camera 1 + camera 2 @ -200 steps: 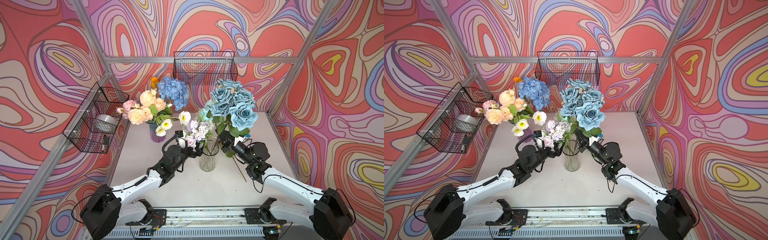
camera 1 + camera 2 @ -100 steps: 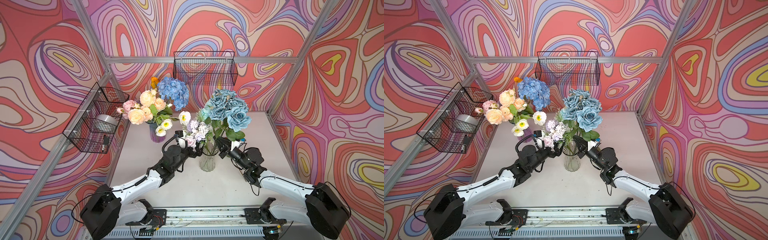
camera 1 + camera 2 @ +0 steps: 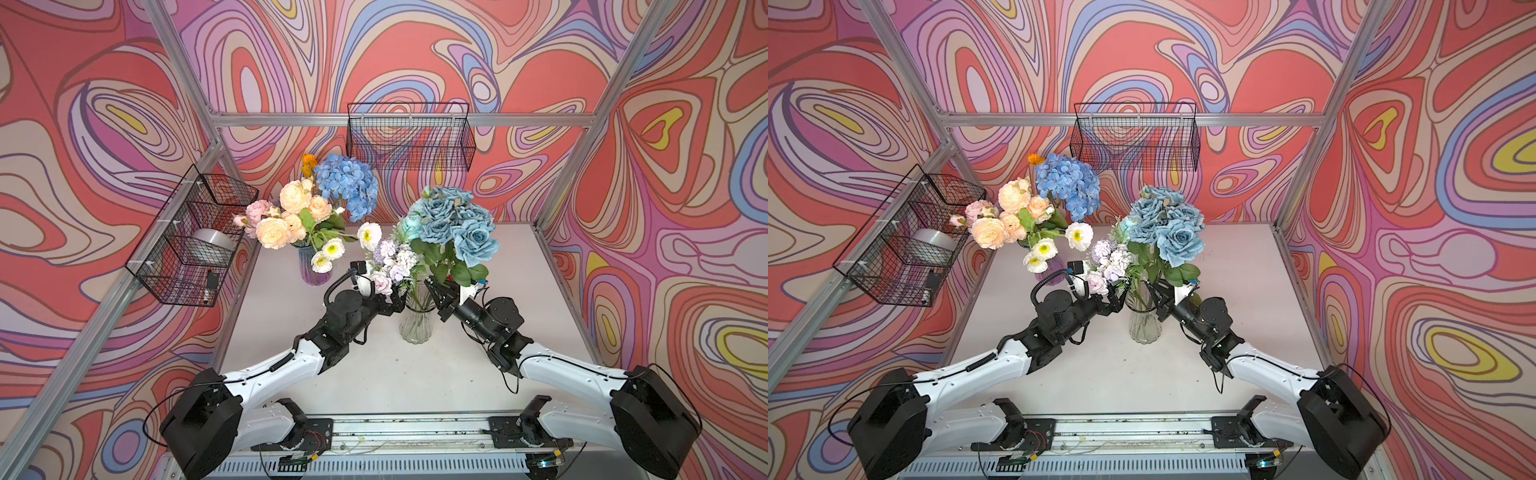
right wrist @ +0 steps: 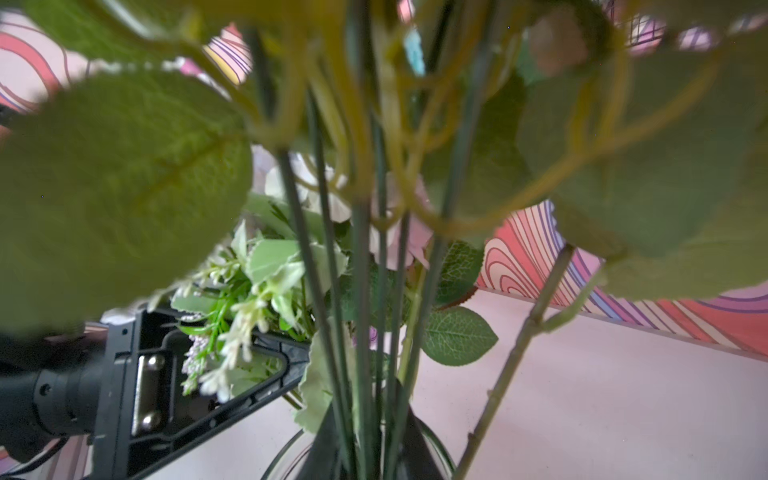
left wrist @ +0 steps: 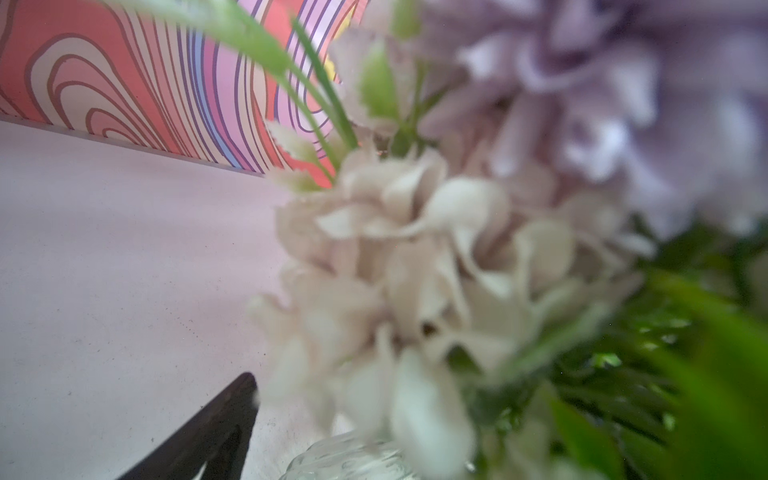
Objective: Arrange the flowers into the vase
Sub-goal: 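Lower the blue rose stems into the clear vase with the right gripper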
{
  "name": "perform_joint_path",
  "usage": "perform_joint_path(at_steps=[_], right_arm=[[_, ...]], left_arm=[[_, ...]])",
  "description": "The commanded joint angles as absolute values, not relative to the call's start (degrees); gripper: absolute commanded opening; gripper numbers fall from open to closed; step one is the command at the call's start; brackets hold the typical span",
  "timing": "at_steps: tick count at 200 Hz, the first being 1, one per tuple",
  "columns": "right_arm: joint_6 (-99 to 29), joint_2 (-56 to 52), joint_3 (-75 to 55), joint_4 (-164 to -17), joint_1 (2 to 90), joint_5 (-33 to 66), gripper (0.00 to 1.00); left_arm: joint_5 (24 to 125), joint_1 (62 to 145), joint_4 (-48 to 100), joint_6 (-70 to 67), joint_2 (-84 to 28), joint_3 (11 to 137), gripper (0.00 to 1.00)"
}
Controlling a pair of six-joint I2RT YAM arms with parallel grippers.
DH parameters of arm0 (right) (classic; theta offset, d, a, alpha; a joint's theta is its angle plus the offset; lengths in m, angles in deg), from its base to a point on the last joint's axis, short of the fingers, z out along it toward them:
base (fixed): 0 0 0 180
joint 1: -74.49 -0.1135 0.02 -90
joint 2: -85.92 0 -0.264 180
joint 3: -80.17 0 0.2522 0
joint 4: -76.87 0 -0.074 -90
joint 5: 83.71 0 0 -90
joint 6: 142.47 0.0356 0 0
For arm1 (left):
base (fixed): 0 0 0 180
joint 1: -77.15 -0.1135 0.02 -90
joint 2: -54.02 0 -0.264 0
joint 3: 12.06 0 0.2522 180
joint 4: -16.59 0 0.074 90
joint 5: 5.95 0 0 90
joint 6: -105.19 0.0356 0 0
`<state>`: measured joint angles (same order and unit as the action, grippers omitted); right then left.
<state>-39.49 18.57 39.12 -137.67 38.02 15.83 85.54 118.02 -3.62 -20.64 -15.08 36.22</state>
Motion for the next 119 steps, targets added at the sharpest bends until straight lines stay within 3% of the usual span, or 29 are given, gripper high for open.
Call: perform_joint_path(at_steps=[1,44,119], right_arm=[[-40.4,21.3,39.4,-134.5,37.7,14.6,0.28],[-43.1,25.8,37.9,-129.2,37.7,12.6,0.36],[-43.9,25.0,37.4,-125.6,37.7,6.5,0.27]], left_arm=[[85.3,117.7,-4.6,-21.3,-15.3,37.5,0.99],[85.3,117.7,-4.5,-21.1,-15.0,37.7,0.99],[84.7,117.7,-4.6,-21.3,-15.5,38.2,0.99]])
